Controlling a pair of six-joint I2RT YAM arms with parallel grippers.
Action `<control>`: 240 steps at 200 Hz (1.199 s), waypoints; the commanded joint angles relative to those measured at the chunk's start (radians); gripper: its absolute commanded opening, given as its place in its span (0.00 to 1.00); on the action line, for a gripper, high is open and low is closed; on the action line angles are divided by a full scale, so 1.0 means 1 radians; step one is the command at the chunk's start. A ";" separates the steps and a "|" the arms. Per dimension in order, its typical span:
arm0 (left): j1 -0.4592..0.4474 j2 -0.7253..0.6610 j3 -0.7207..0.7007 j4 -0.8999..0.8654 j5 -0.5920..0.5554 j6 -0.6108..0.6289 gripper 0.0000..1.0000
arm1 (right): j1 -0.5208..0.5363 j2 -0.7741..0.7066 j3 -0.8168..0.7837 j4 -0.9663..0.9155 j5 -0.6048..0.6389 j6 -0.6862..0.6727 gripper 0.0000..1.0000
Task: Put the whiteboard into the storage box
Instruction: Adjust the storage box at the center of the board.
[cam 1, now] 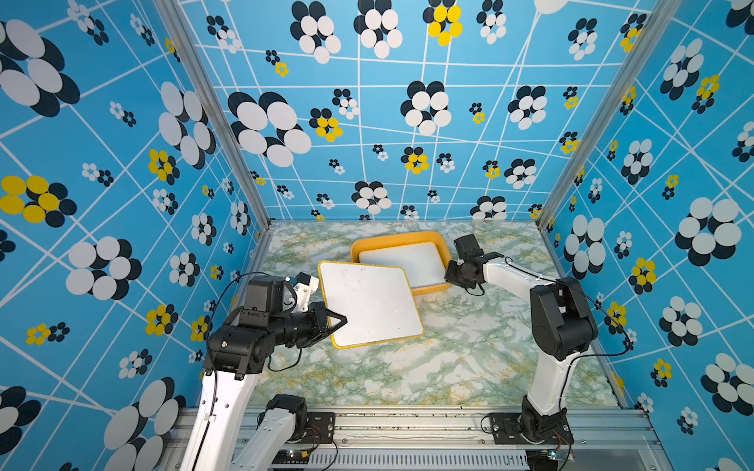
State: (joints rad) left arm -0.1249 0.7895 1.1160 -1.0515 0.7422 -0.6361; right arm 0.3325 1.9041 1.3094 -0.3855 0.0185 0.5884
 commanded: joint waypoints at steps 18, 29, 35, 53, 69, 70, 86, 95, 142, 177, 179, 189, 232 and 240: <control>0.022 -0.044 -0.023 0.088 0.080 -0.004 0.00 | 0.000 -0.101 -0.104 -0.058 0.020 0.016 0.25; 0.024 -0.047 -0.031 0.096 0.086 -0.009 0.00 | 0.003 -0.129 -0.144 -0.042 0.007 0.031 0.24; 0.027 -0.047 -0.036 0.102 0.088 -0.010 0.00 | 0.006 -0.144 -0.166 -0.032 0.005 0.037 0.23; 0.028 -0.045 -0.047 0.119 0.100 -0.019 0.00 | 0.010 -0.178 -0.212 -0.020 0.006 0.047 0.21; 0.030 -0.040 -0.051 0.138 0.109 -0.026 0.00 | 0.010 -0.195 -0.238 -0.020 0.012 0.043 0.21; 0.030 -0.039 -0.051 0.139 0.110 -0.026 0.00 | 0.010 -0.196 -0.239 -0.021 0.012 0.042 0.21; 0.030 -0.030 -0.052 0.165 0.122 -0.035 0.00 | 0.010 -0.205 -0.257 -0.023 0.014 0.030 0.22; 0.030 -0.022 -0.051 0.186 0.131 -0.039 0.00 | 0.010 -0.209 -0.265 -0.024 0.014 0.023 0.23; 0.031 0.043 -0.006 0.219 0.154 -0.033 0.00 | 0.010 -0.282 -0.282 0.006 -0.036 -0.019 0.46; 0.031 0.062 0.007 0.243 0.154 -0.041 0.00 | 0.010 -0.362 -0.283 -0.010 -0.046 -0.024 0.65; 0.030 0.063 0.007 0.246 0.155 -0.042 0.00 | 0.010 -0.366 -0.285 -0.012 -0.047 -0.024 0.65; 0.030 0.068 0.008 0.258 0.155 -0.045 0.00 | 0.010 -0.393 -0.290 -0.017 -0.059 -0.023 0.69; 0.027 0.139 0.073 0.219 0.146 0.024 0.00 | 0.010 -0.532 -0.329 -0.060 -0.052 -0.037 0.75; 0.027 0.156 0.091 0.206 0.146 0.040 0.00 | 0.010 -0.560 -0.341 -0.071 -0.044 -0.044 0.76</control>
State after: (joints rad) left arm -0.1040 0.9176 1.1213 -0.8909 0.8314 -0.6712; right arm 0.3382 1.4139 1.0050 -0.3893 -0.0349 0.5629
